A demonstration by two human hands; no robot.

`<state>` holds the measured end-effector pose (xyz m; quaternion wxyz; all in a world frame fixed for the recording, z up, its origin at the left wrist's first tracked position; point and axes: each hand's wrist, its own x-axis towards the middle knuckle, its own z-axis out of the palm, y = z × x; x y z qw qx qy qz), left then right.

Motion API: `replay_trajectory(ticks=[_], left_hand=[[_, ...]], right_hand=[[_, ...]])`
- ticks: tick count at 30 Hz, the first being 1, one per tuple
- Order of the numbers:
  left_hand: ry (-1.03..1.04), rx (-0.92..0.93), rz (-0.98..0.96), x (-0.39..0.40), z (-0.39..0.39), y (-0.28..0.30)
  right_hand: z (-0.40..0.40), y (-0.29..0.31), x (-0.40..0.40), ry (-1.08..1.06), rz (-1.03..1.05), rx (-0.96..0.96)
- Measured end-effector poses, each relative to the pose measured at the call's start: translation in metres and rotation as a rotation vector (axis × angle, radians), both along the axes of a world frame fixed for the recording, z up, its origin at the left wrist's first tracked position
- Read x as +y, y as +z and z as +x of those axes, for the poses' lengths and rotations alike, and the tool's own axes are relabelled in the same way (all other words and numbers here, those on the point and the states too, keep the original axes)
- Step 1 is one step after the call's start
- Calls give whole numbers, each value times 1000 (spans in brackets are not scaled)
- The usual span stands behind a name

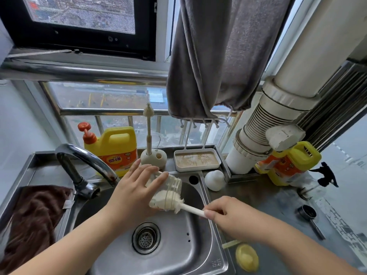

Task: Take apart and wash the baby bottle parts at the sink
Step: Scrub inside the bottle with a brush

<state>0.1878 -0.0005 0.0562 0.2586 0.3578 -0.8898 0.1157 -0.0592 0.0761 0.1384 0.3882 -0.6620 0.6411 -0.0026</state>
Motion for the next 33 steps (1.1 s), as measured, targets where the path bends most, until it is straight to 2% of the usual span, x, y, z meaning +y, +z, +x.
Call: replay_trajectory(ticks=[3, 5, 7, 10, 12, 14, 15, 16, 20, 23, 25, 26, 27, 32, 33], left_hand=[[-5, -3, -19, 2, 3, 3], [-10, -14, -17, 4, 4, 4], [-20, -28, 5, 5, 3, 3], [-5, -15, 69, 6, 0, 0], [16, -8, 78, 5, -1, 2], [40, -11, 54, 4, -3, 8], [58, -10, 37, 4, -3, 11], [80, -12, 22, 3, -3, 13], [88, -77, -33, 7, -5, 14], [70, -75, -51, 10, -1, 13], [61, -79, -70, 13, -1, 11], [61, -82, -72, 14, -1, 10], [66, -74, -64, 16, -2, 9], [79, -27, 86, 20, -3, 12], [81, -35, 106, 20, -2, 14]], right_hand=[[-4, 10, -2, -165, 343, -307], [-5, 10, -2, -140, 342, -256], [-2, 6, -6, -18, 112, 17], [-1, -2, -12, 169, -507, 537], [0, -2, -11, 222, -692, 609], [2, -1, -12, 240, -707, 594], [4, 1, -11, 192, -615, 546], [4, 1, -8, 141, -473, 414], [-2, 5, -6, 98, -81, 39], [-6, 13, -4, -126, 352, -338], [-7, 13, 2, -195, 462, -429], [-6, 10, 4, -184, 432, -367], [-5, 6, 5, -142, 314, -232], [-7, -3, -1, 190, -544, 497], [-8, -4, 0, 223, -639, 546]])
